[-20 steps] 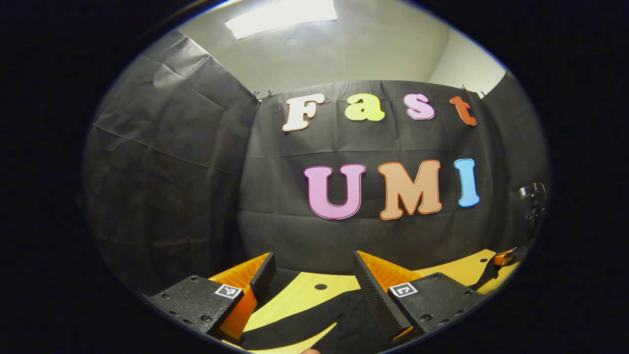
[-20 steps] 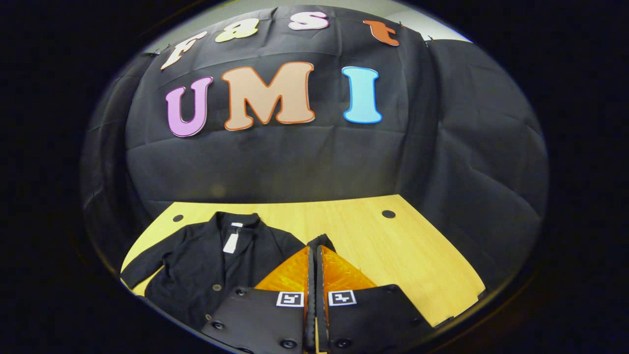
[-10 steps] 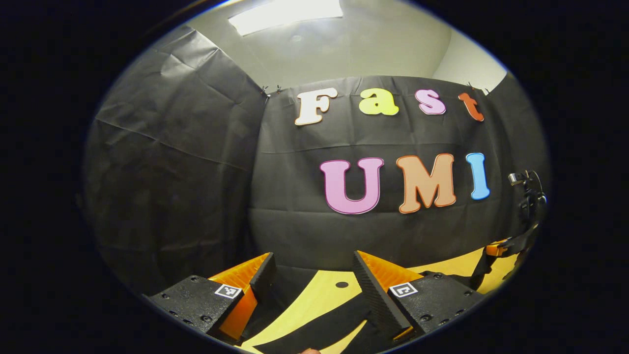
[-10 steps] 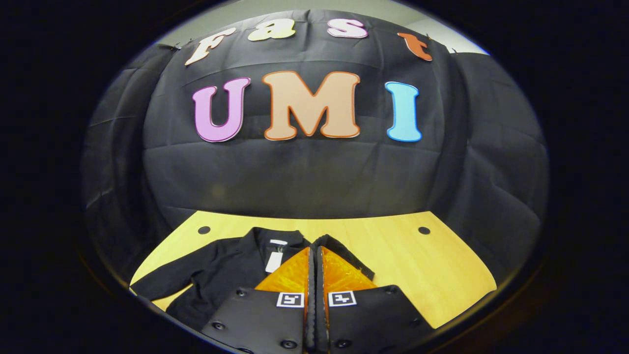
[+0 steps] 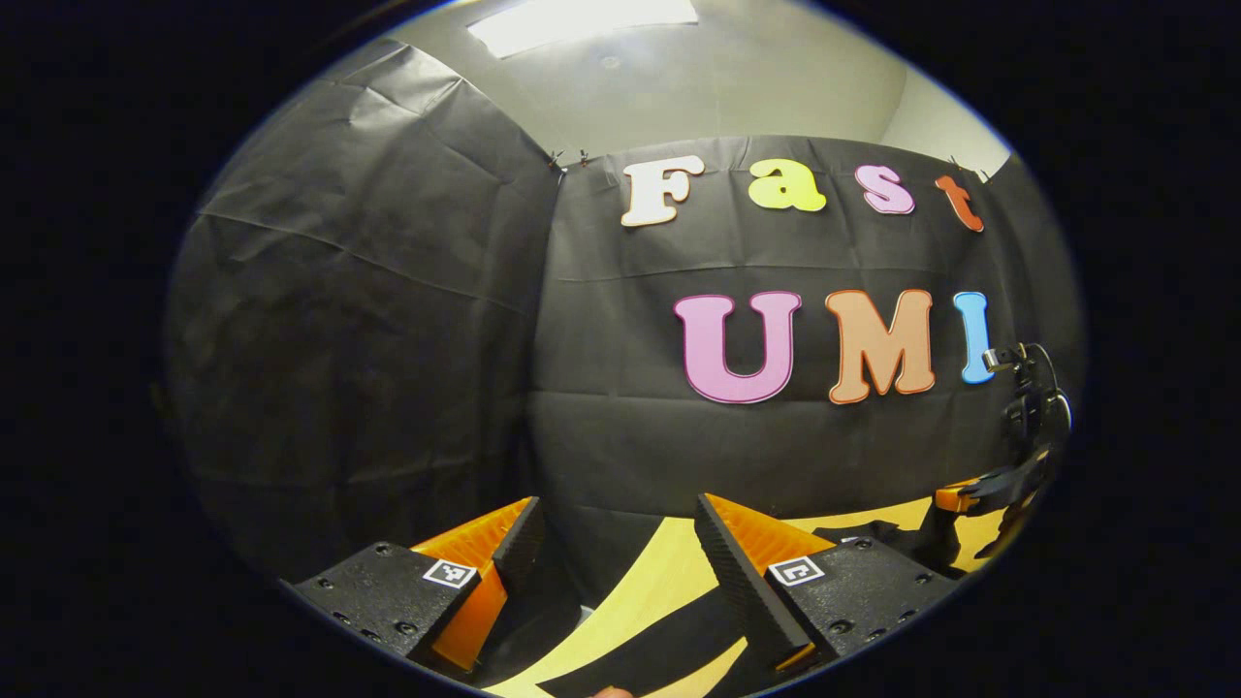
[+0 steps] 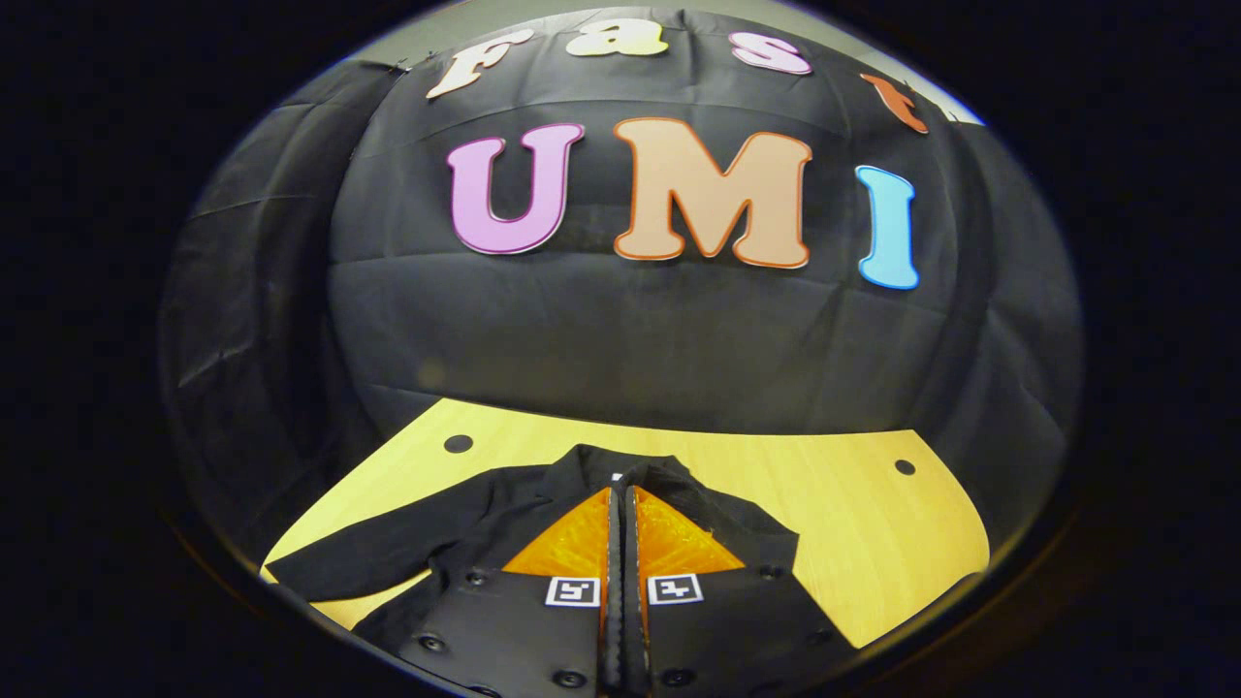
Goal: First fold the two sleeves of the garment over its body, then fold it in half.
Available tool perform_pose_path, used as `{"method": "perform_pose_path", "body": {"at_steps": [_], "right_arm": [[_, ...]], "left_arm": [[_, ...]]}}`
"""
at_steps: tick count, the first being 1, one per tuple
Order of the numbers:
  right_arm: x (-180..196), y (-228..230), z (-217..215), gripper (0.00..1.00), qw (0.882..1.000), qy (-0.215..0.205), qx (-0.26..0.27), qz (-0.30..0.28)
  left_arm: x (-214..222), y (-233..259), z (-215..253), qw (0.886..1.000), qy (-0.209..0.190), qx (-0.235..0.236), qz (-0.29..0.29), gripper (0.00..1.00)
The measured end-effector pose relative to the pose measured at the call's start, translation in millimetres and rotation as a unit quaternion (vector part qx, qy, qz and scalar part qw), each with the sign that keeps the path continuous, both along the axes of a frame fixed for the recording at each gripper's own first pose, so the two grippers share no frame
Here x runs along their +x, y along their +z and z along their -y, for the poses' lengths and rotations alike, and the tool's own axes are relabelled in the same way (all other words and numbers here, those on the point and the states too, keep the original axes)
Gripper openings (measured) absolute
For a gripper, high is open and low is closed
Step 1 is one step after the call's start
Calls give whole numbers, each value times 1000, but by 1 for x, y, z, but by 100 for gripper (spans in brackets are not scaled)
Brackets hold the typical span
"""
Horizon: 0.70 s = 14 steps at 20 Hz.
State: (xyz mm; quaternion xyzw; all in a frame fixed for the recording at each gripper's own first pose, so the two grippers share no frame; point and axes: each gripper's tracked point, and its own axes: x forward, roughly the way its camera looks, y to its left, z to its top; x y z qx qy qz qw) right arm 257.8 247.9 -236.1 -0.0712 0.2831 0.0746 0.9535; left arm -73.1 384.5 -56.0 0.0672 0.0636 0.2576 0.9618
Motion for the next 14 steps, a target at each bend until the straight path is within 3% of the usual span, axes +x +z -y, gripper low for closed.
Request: {"method": "perform_pose_path", "body": {"at_steps": [6, 8, 12, 14], "right_arm": [[8, -25, -47, 4, 999, 32, -8, -25], [1, -31, -67, 4, 997, 52, 11, -51], [6, 16, -77, 100, 997, 60, 23, 37], [7, 34, -72, 100, 995, 64, 21, 77]], "left_arm": [[-14, -7, -25, 1000, 19, -2, -14, 93], [-18, -12, -30, 1000, 21, -7, -20, 93], [-21, -37, -45, 998, 27, -29, -50, 94], [-25, -53, -51, 996, 34, -41, -70, 94]]}}
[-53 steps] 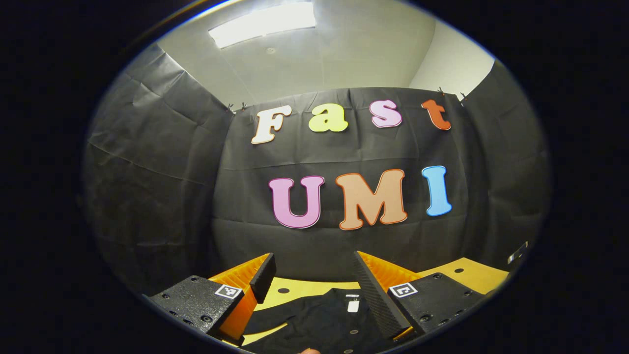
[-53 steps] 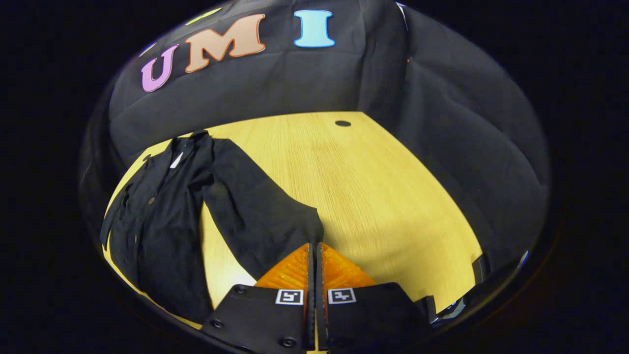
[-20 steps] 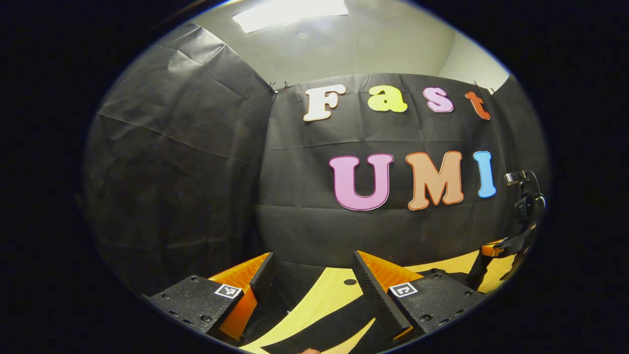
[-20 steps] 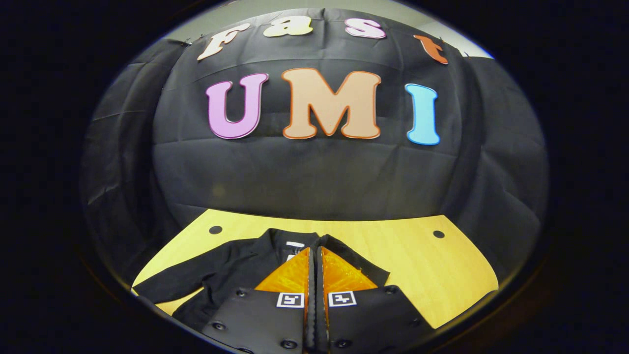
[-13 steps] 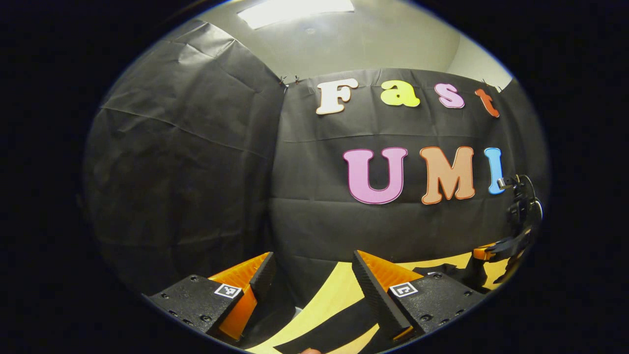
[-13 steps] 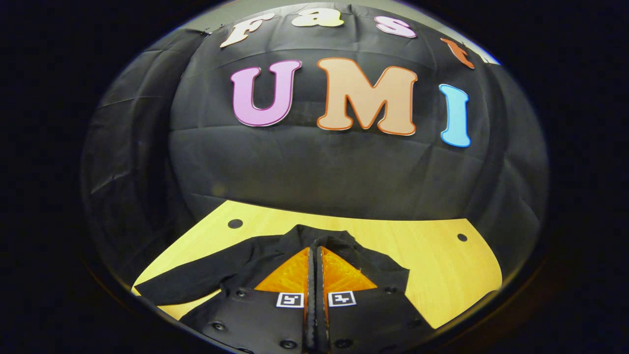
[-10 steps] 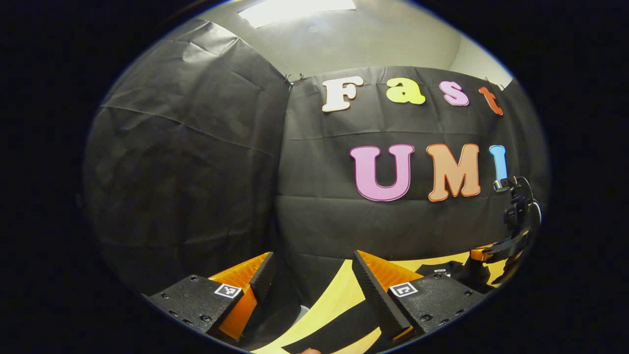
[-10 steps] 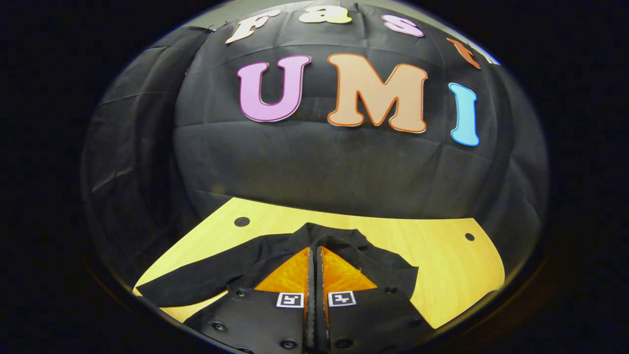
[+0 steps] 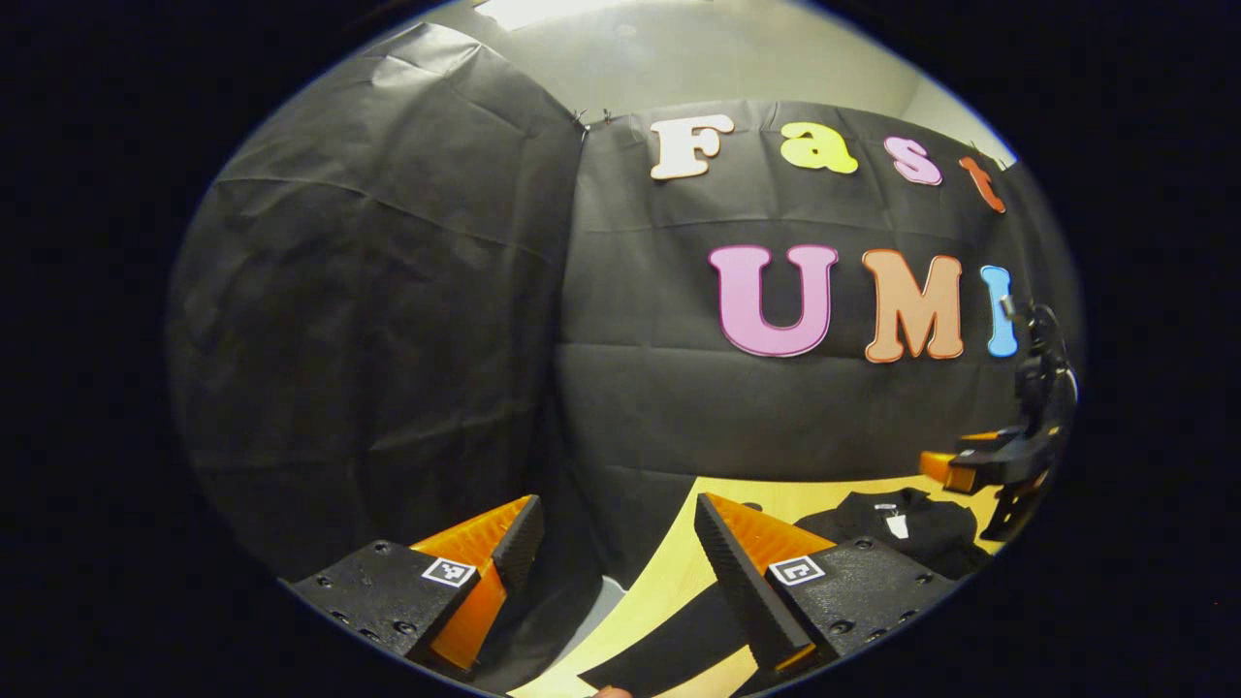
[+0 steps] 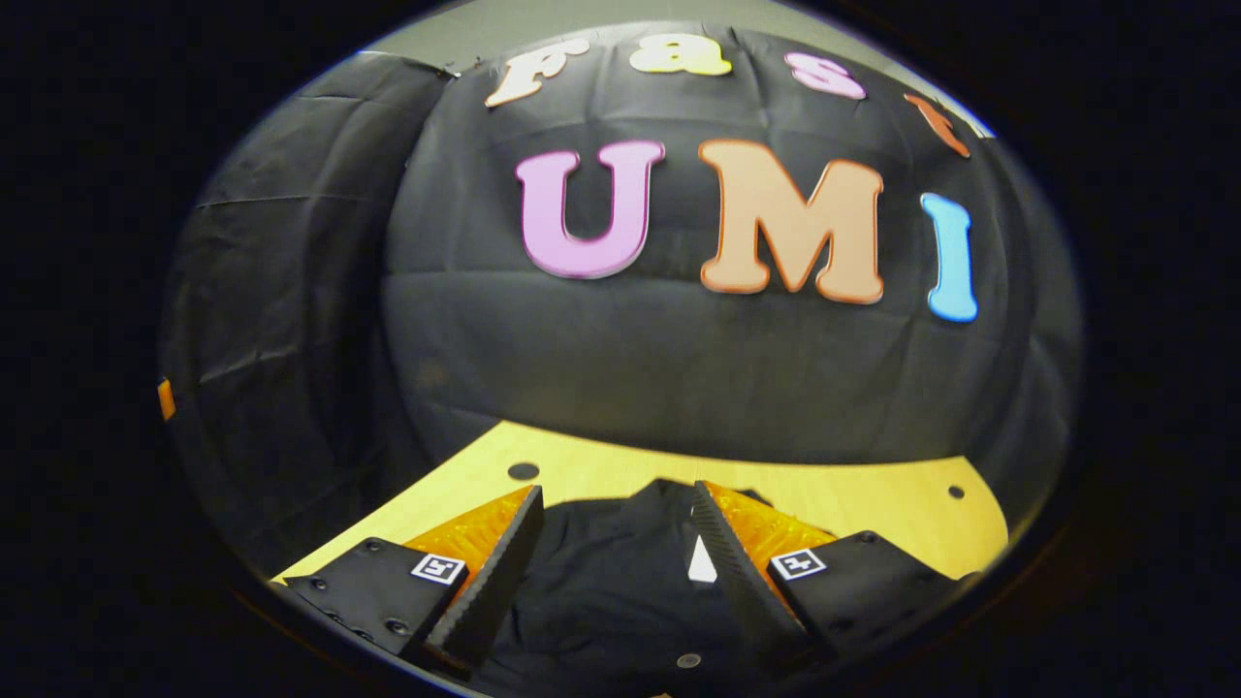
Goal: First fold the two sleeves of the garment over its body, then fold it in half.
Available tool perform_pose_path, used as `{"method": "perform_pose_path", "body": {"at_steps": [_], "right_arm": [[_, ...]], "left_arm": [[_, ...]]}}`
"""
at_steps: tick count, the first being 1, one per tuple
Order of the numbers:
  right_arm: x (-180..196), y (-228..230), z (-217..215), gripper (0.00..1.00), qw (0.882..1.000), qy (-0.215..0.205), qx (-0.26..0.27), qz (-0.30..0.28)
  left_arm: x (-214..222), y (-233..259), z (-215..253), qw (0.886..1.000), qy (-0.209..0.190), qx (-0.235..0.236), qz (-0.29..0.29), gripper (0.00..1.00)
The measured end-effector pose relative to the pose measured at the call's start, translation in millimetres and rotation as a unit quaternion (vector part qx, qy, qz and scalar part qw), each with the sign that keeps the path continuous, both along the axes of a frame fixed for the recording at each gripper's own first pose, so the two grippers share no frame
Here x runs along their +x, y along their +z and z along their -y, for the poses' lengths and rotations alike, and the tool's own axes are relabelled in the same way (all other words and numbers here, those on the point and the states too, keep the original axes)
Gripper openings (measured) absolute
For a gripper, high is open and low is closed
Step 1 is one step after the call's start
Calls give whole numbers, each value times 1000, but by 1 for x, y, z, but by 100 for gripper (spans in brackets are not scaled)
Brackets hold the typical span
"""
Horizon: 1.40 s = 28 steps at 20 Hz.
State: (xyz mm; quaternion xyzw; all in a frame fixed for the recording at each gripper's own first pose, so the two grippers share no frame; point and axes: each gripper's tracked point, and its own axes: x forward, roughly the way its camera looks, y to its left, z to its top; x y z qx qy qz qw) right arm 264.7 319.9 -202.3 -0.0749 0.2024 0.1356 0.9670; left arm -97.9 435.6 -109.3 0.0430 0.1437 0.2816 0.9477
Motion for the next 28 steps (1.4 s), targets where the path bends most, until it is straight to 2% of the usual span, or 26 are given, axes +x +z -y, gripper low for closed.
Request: {"method": "perform_pose_path", "body": {"at_steps": [1, 6, 7, 8, 9, 10, 16, 20, 23, 28], "right_arm": [[0, 7, 5, 98, 1000, -3, 0, 11], [-7, 39, 45, 100, 998, -34, 12, 44], [-7, 43, 54, 98, 998, -41, 12, 47], [-8, 44, 63, 100, 997, -50, 12, 49], [-9, 46, 71, 95, 997, -57, 11, 51], [-10, 46, 79, 98, 997, -64, 8, 51], [-22, 38, 106, 96, 996, -83, -3, 37], [-28, 38, 113, 96, 995, -87, -9, 37], [-32, 40, 120, 96, 995, -95, -11, 37], [-39, 41, 136, 96, 993, -110, -19, 36]], "left_arm": [[-2, -9, -3, 1000, 1, -7, -9, 95], [-6, -53, -12, 998, 3, -27, -63, 94], [-9, -65, -11, 997, 3, -32, -77, 94], [-12, -76, -9, 995, 2, -41, -91, 96], [-15, -89, -7, 993, 2, -52, -105, 94], [-18, -102, -3, 990, 4, -65, -121, 94], [-44, -181, 15, 969, 18, -138, -205, 95], [-63, -216, 20, 952, 30, -177, -248, 95], [-73, -243, 24, 940, 37, -197, -276, 96], [-87, -269, 30, 927, 49, -216, -304, 95]]}}
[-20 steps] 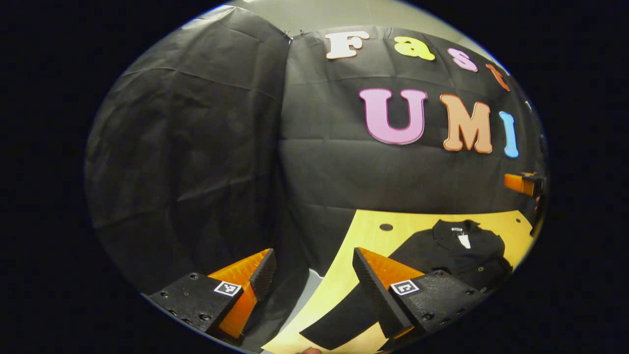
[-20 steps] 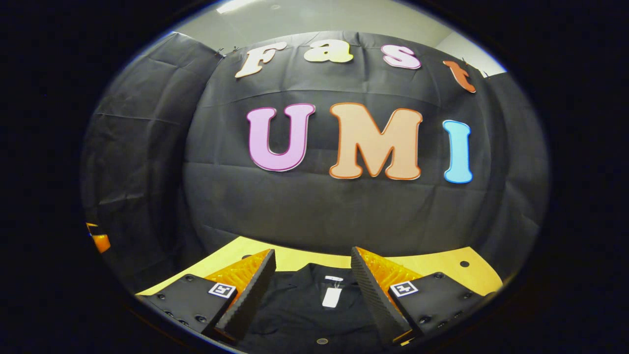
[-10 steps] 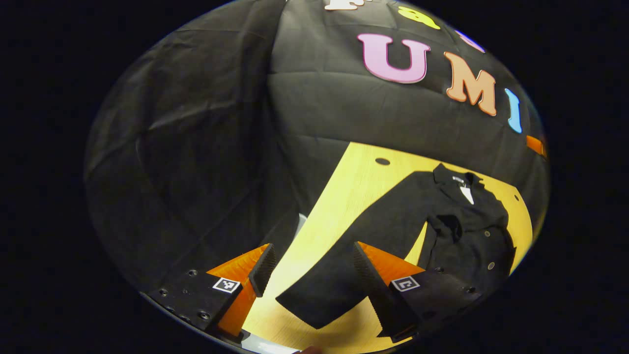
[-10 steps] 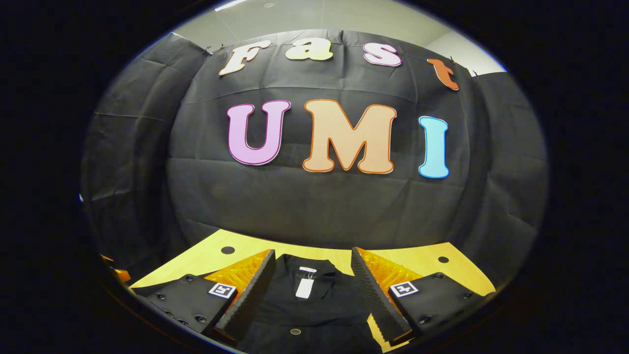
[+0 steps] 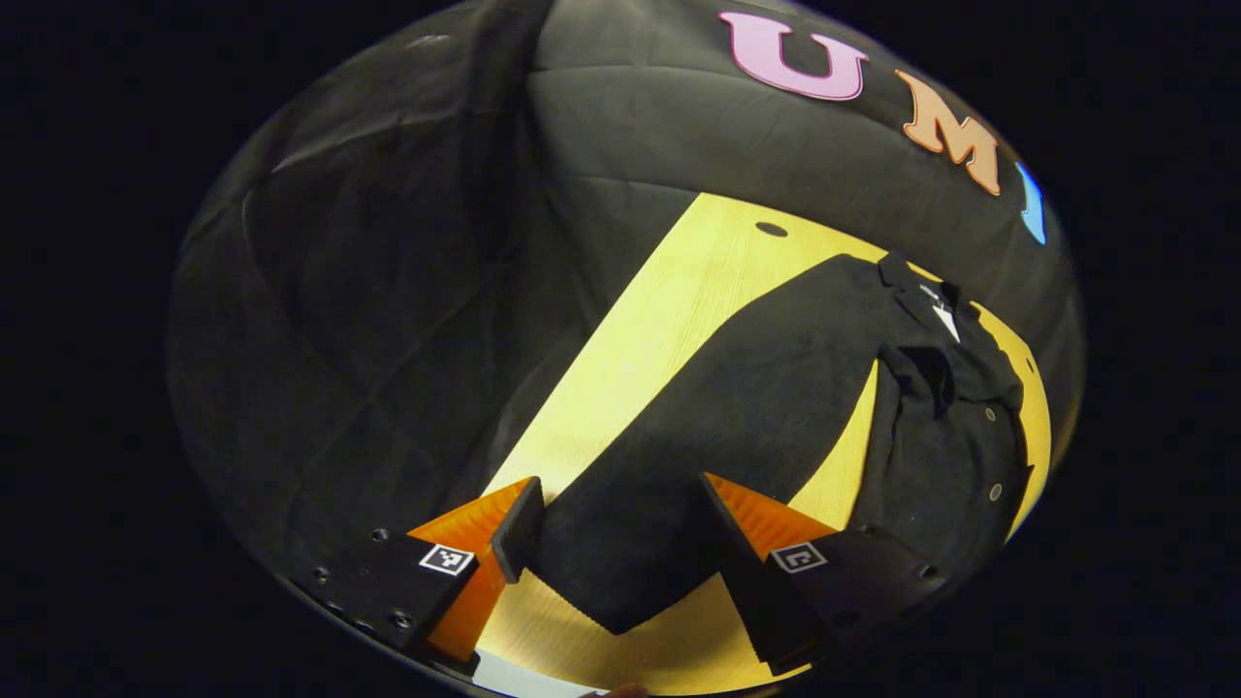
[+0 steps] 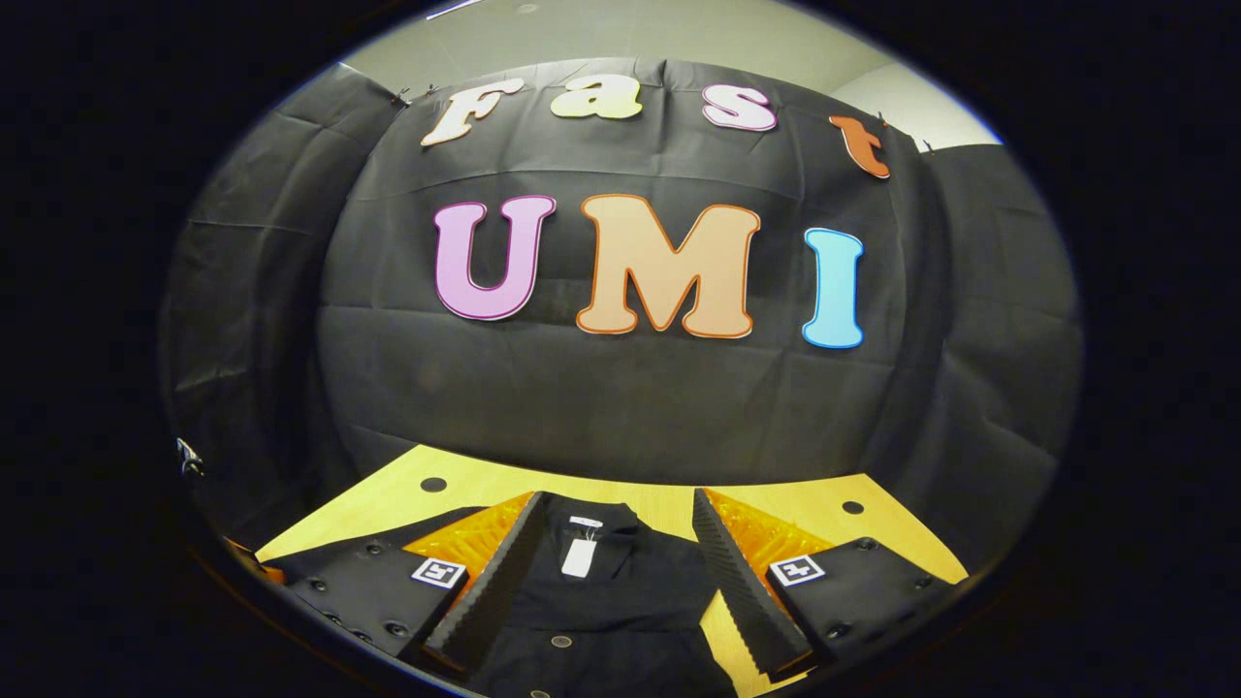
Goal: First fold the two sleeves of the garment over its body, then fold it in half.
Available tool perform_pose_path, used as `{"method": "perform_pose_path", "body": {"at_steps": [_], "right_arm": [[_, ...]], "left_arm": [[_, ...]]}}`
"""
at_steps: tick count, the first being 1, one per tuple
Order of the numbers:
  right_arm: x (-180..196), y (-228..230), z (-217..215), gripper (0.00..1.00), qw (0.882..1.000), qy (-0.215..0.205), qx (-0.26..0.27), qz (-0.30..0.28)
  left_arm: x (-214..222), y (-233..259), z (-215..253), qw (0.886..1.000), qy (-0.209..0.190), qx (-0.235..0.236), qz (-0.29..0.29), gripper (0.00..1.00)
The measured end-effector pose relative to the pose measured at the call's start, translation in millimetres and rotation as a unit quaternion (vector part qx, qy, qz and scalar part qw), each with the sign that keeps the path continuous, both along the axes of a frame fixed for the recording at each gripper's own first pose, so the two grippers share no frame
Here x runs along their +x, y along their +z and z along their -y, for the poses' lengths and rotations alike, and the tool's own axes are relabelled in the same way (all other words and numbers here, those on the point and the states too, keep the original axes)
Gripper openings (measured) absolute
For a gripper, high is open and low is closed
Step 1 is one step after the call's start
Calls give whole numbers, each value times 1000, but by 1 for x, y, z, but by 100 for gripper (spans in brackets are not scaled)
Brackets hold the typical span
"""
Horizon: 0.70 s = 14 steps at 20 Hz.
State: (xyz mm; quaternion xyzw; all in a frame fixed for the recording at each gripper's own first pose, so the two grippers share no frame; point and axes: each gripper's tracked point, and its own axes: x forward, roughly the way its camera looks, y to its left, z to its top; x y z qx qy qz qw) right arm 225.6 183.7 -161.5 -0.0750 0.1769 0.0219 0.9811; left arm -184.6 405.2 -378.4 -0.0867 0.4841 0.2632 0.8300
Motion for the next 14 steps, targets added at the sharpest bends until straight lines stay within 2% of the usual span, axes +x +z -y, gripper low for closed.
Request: {"method": "perform_pose_path", "body": {"at_steps": [5, 10, 11, 12, 14], "right_arm": [[-6, 4, 10, 98, 1000, -8, -5, 4], [-11, 11, 21, 99, 1000, -16, -8, 17], [-11, 12, 24, 95, 1000, -17, -8, 16], [-12, 10, 26, 100, 1000, -17, -8, 14], [-16, 7, 31, 98, 1000, -18, -9, 8]], "left_arm": [[-4, -7, 0, 1000, -4, 9, -8, 95], [2, -7, 1, 999, -31, 19, 7, 87], [5, -10, 4, 999, -36, 18, 10, 82], [9, -11, 6, 999, -37, 19, 14, 63], [9, -9, 5, 999, -26, 19, 17, 27]]}}
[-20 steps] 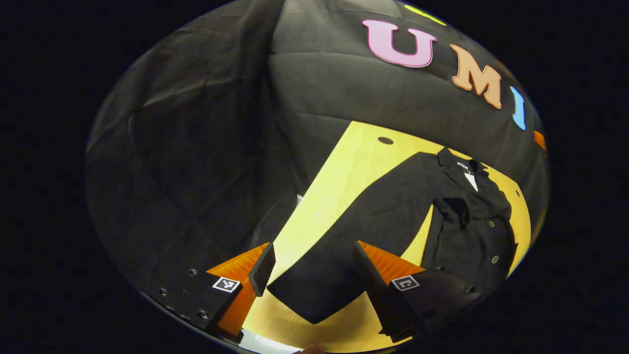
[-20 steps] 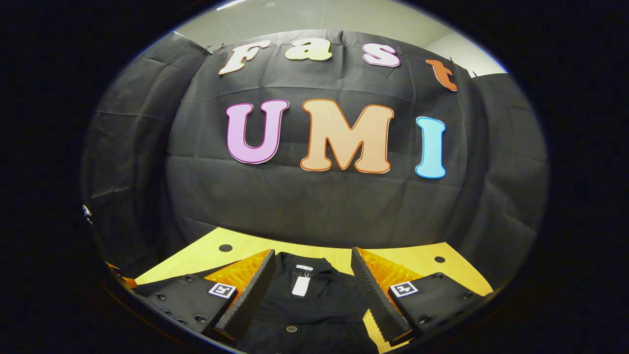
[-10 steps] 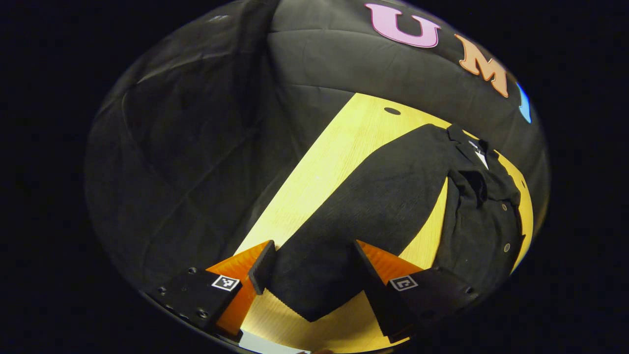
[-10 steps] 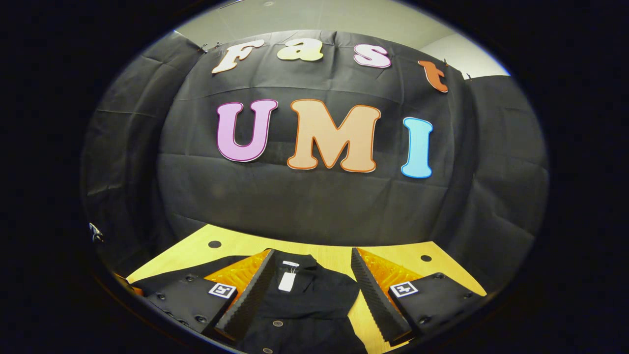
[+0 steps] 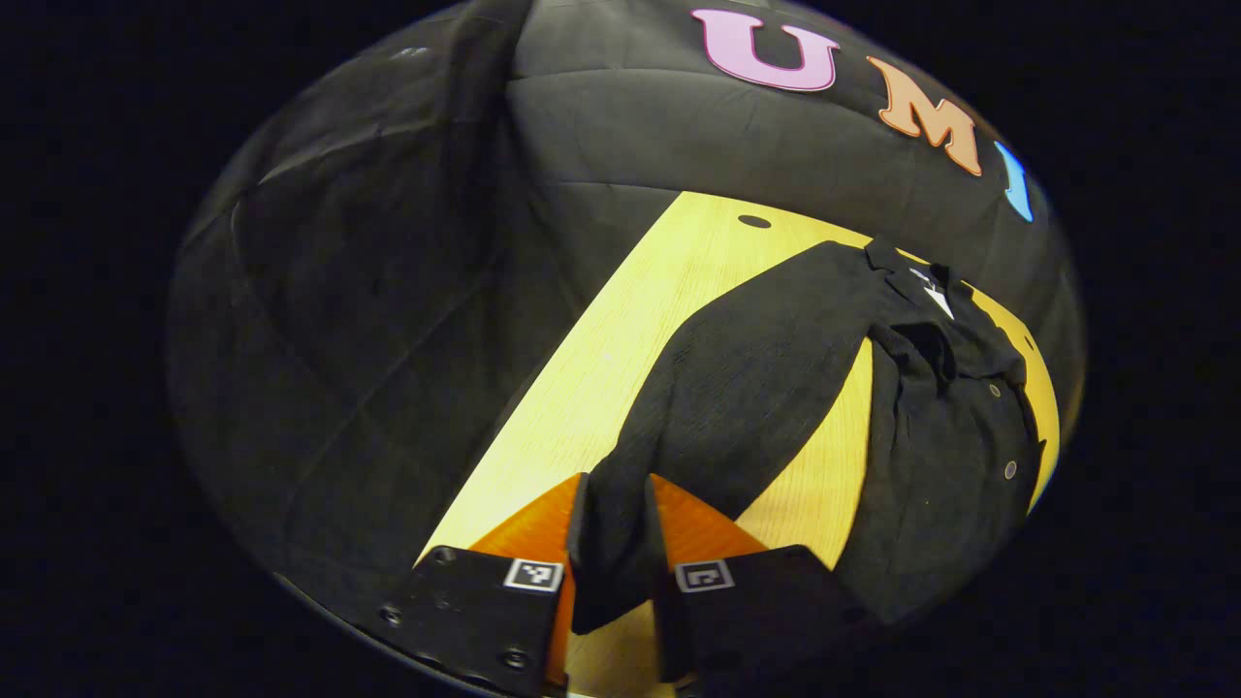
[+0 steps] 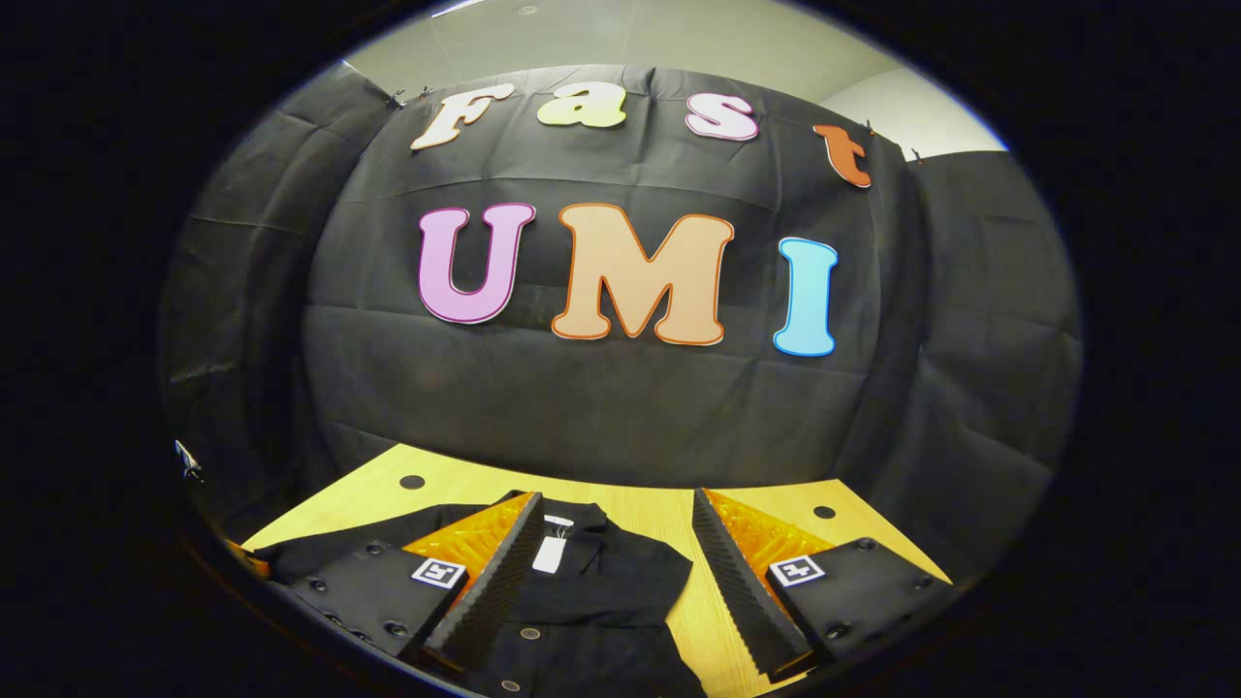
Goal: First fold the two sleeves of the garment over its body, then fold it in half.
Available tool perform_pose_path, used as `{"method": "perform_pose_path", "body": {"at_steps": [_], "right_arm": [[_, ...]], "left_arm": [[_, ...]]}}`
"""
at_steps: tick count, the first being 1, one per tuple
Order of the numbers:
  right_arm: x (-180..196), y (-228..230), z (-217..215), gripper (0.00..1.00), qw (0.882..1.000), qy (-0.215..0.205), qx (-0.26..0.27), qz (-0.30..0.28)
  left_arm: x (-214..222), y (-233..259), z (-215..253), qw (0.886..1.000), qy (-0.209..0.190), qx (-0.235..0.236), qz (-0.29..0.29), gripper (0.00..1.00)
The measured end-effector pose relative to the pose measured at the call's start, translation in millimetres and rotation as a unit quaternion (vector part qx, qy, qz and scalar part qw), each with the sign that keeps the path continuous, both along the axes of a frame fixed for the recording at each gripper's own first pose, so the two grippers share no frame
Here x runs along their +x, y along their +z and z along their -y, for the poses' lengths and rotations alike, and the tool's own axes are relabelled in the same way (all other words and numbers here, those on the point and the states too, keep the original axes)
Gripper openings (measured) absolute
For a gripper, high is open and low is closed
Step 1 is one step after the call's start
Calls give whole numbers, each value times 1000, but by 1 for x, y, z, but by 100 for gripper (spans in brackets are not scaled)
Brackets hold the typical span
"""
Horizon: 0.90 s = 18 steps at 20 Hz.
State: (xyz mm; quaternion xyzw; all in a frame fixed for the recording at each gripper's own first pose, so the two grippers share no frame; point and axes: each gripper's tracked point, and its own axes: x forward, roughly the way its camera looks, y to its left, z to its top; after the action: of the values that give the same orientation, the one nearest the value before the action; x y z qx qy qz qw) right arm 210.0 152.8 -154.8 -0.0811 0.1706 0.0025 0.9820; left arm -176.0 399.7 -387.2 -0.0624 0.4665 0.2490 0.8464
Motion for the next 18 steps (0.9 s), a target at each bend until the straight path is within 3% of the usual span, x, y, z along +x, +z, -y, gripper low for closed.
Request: {"method": "perform_pose_path", "body": {"at_steps": [1, 2, 5, 11, 18], "right_arm": [[-1, -1, 3, 97, 1000, -1, -2, 0], [-2, 0, 5, 96, 1000, 0, -3, 0], [-6, -2, 16, 100, 1000, 1, -4, -2], [-9, 0, 45, 98, 1000, -13, 12, -5], [-14, 3, 73, 98, 1000, -19, 12, -2]], "left_arm": [[-1, 0, 1, 1000, 5, 1, 1, 21], [0, 0, 2, 1000, 6, 5, -1, 10], [4, 1, 3, 1000, 5, 16, -10, 0], [43, 47, -5, 998, 17, 38, 38, 0], [122, 111, 22, 991, -36, 63, 111, 0]]}}
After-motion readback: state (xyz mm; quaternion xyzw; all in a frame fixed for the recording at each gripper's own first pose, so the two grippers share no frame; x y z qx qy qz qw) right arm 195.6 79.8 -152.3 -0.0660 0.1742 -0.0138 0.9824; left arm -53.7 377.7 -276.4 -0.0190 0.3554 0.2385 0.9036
